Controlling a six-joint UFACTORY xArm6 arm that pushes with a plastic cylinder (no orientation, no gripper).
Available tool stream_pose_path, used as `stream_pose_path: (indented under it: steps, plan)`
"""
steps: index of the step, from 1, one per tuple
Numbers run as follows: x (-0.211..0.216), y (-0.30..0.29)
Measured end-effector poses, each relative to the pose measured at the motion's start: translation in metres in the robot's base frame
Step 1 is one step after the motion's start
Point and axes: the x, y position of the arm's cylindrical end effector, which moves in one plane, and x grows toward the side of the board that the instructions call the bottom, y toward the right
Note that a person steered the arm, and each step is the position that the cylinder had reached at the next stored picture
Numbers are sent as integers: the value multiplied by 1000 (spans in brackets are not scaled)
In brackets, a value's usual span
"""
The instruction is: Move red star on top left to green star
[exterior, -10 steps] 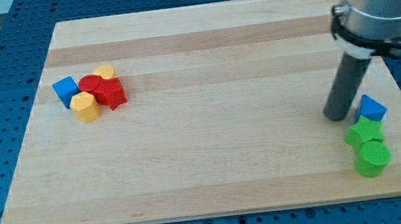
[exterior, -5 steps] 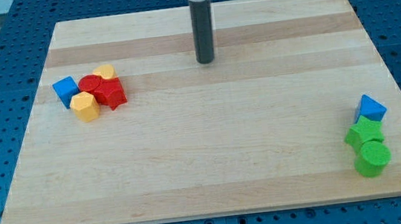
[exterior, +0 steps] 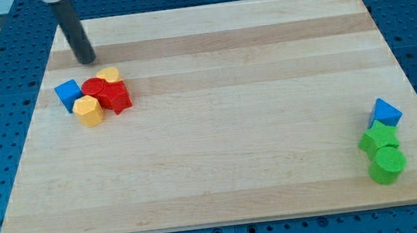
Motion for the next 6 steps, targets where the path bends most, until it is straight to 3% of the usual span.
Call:
stream_pose_path:
  steps: [2, 6]
  plan:
    - [33, -42]
    - [93, -34]
